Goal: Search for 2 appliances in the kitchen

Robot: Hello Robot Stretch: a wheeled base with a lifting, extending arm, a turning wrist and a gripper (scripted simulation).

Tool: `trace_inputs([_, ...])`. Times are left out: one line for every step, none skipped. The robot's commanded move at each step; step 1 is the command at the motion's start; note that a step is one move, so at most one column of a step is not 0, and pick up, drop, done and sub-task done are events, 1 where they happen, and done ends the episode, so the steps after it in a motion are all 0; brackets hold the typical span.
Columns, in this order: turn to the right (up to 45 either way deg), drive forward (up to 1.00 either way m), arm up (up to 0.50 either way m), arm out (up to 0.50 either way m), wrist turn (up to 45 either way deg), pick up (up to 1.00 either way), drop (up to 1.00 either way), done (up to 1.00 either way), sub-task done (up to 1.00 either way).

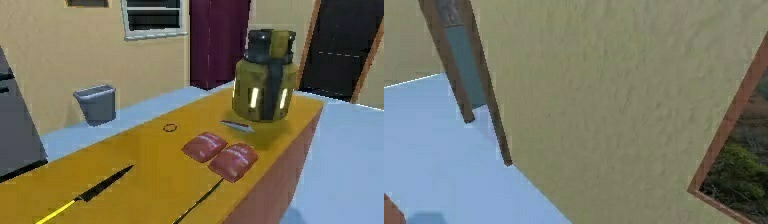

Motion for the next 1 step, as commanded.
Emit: trace_inputs([42.0, 0.0, 0.0, 0.0, 0.0, 0.0, 0.0, 0.0, 0.0])
